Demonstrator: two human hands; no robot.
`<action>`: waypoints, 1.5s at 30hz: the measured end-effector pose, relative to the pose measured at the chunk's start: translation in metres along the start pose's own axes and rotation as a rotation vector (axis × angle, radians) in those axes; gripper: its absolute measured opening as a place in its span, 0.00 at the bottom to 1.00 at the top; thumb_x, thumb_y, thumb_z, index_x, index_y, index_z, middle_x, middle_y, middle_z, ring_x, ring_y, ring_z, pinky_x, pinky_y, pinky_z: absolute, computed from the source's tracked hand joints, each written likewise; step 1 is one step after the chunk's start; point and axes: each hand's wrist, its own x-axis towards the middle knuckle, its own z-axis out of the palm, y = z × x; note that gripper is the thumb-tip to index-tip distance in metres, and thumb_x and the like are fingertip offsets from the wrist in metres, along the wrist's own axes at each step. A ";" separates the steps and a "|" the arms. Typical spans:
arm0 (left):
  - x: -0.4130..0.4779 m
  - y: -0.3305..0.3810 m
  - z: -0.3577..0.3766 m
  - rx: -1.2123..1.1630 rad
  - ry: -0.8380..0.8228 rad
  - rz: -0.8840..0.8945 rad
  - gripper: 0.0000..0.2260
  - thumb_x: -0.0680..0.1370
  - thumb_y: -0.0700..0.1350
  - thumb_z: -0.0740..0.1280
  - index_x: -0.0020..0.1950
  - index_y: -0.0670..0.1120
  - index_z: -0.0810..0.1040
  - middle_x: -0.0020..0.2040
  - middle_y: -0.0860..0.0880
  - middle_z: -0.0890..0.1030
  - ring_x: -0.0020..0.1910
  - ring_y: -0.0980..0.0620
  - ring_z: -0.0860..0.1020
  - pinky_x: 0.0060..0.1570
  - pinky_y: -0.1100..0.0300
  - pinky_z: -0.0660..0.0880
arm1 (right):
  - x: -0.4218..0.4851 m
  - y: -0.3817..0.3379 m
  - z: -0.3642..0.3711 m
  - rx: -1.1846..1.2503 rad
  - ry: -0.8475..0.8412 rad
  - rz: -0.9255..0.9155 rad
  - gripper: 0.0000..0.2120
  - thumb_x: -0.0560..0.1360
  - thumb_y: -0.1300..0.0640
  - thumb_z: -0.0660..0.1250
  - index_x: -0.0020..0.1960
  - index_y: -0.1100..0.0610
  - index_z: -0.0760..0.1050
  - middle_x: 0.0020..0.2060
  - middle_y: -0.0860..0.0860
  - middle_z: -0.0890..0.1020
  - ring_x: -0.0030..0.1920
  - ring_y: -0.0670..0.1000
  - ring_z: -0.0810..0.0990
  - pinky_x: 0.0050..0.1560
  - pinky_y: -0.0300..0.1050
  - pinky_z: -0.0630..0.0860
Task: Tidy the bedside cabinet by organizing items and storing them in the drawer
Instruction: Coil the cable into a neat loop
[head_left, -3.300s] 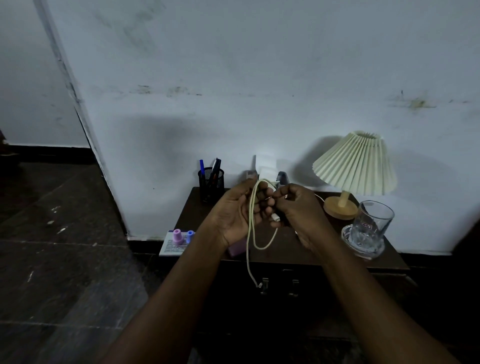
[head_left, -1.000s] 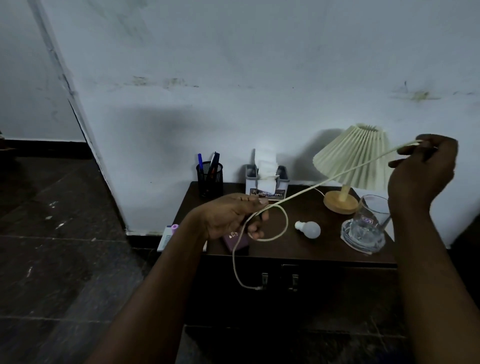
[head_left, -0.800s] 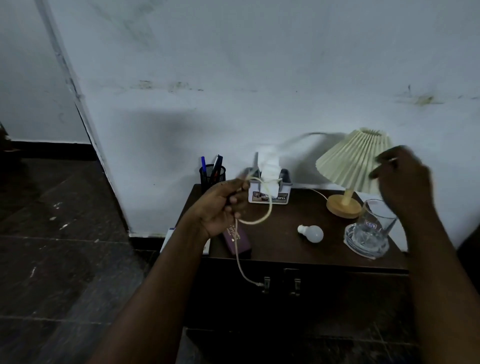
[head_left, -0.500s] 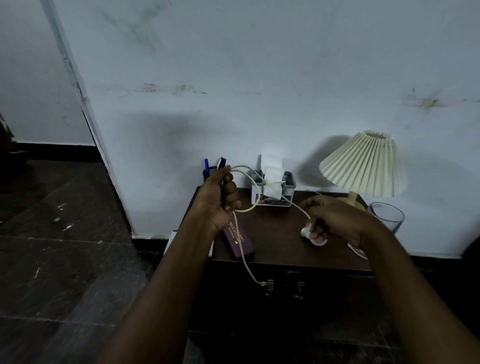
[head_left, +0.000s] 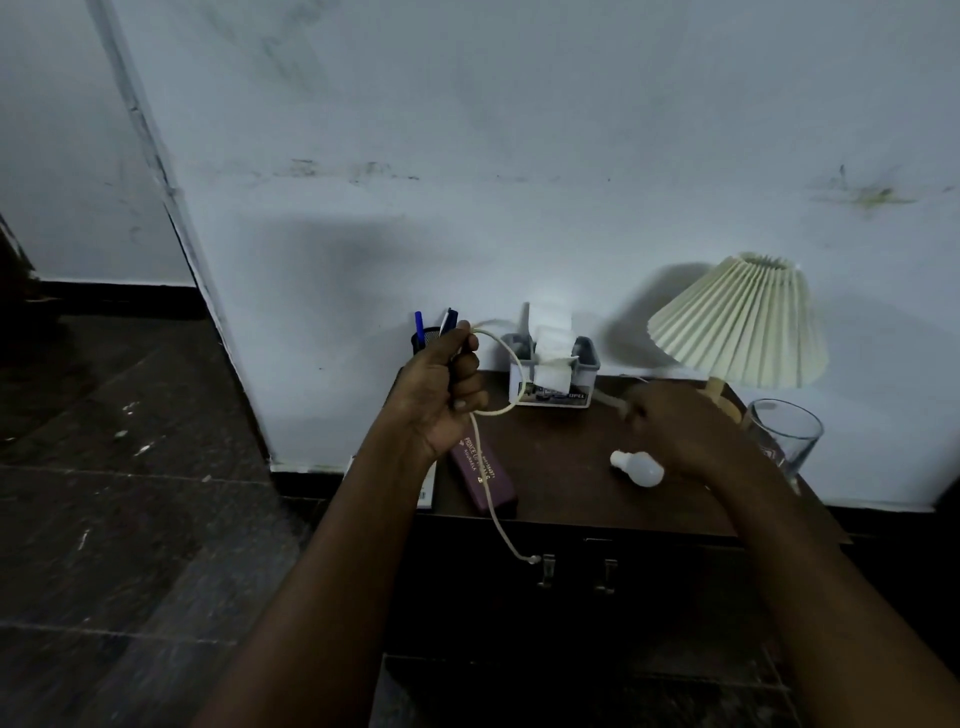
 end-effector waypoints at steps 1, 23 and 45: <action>0.001 -0.002 0.000 0.039 0.027 0.013 0.14 0.86 0.49 0.61 0.42 0.46 0.75 0.26 0.54 0.61 0.21 0.57 0.56 0.22 0.63 0.56 | -0.005 -0.006 -0.003 -0.240 -0.130 -0.063 0.05 0.79 0.53 0.68 0.49 0.54 0.79 0.49 0.54 0.84 0.46 0.55 0.82 0.43 0.46 0.79; -0.011 -0.028 0.033 -0.036 -0.448 -0.337 0.17 0.85 0.51 0.59 0.37 0.48 0.72 0.24 0.54 0.59 0.20 0.57 0.54 0.18 0.65 0.57 | -0.014 -0.027 0.005 1.019 0.036 -0.277 0.12 0.85 0.48 0.63 0.52 0.52 0.82 0.35 0.43 0.82 0.30 0.41 0.73 0.30 0.37 0.67; 0.000 -0.011 0.023 -0.337 -0.151 -0.130 0.24 0.85 0.52 0.58 0.29 0.50 0.66 0.23 0.54 0.60 0.21 0.56 0.52 0.21 0.64 0.56 | -0.018 -0.035 0.050 1.322 -0.776 -0.262 0.24 0.78 0.48 0.73 0.63 0.67 0.78 0.39 0.58 0.81 0.38 0.52 0.82 0.44 0.47 0.81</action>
